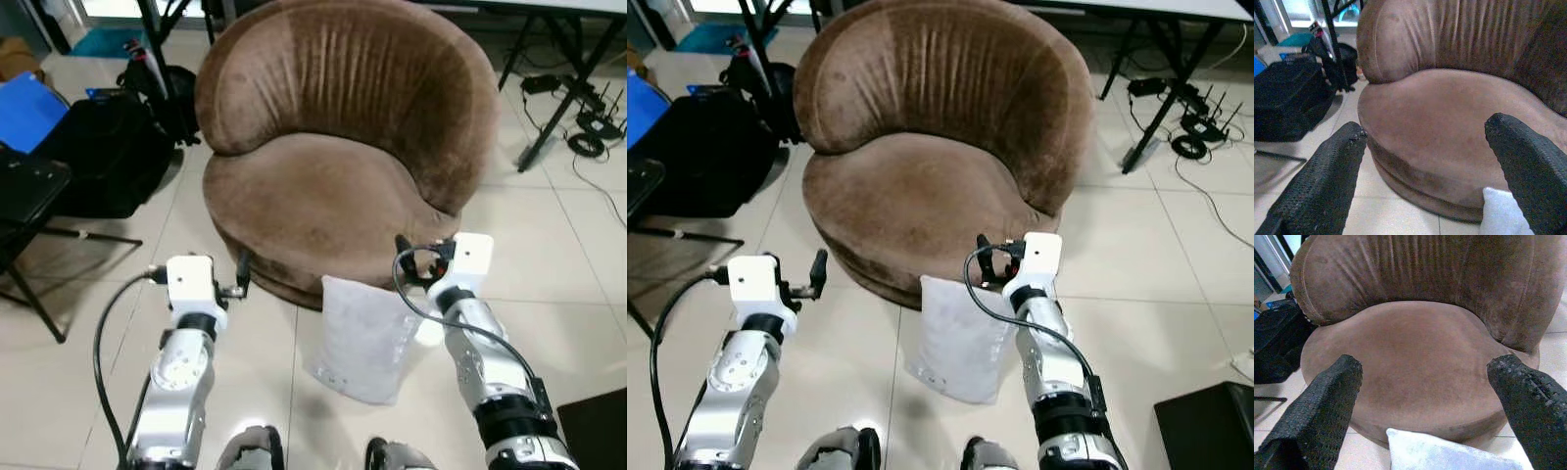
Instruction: Move the pillow to the sofa from floor
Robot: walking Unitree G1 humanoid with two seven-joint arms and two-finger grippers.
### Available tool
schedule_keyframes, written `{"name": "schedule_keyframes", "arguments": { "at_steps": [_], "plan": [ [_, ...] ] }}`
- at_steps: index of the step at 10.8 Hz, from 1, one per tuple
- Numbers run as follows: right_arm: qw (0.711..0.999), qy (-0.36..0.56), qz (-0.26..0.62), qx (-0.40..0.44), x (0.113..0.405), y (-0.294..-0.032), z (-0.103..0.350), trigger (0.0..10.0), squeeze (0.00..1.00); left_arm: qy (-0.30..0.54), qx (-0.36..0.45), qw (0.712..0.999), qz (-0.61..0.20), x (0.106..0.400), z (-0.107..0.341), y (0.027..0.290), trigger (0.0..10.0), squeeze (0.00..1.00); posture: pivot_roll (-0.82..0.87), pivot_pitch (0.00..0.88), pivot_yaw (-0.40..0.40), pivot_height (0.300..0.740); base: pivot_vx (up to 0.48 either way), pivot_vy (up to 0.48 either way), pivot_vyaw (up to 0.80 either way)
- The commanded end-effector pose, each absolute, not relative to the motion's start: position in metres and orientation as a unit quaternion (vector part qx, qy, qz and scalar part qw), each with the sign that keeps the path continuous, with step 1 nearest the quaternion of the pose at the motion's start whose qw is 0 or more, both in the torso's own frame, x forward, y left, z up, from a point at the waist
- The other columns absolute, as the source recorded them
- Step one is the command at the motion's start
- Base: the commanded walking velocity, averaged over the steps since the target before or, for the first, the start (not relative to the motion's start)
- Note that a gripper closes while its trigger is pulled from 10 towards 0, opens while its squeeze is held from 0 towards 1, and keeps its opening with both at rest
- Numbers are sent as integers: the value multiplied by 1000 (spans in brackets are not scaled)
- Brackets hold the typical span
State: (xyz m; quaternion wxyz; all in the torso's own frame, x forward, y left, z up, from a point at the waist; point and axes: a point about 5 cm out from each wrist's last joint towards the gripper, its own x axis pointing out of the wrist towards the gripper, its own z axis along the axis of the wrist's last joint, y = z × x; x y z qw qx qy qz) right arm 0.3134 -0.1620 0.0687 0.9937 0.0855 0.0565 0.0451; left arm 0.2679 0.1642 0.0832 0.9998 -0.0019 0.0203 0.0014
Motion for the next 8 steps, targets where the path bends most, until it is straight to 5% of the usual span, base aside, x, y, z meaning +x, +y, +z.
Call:
{"name": "schedule_keyframes", "arguments": {
  "at_steps": [1,6,8],
  "plan": [
    [993,75,38,83,309,-167,61,10000,0,7,-4,1000,-9,268,88,160,10000,0,-5,156,5,740,0,0,0],
    [992,83,40,84,307,-163,56,10000,0,7,10,1000,-15,265,87,163,10000,0,5,140,11,740,0,0,-93],
    [992,84,42,88,306,-162,55,10000,0,7,11,1000,-19,265,87,163,10000,0,4,132,15,740,249,0,-800]
  ]
}}
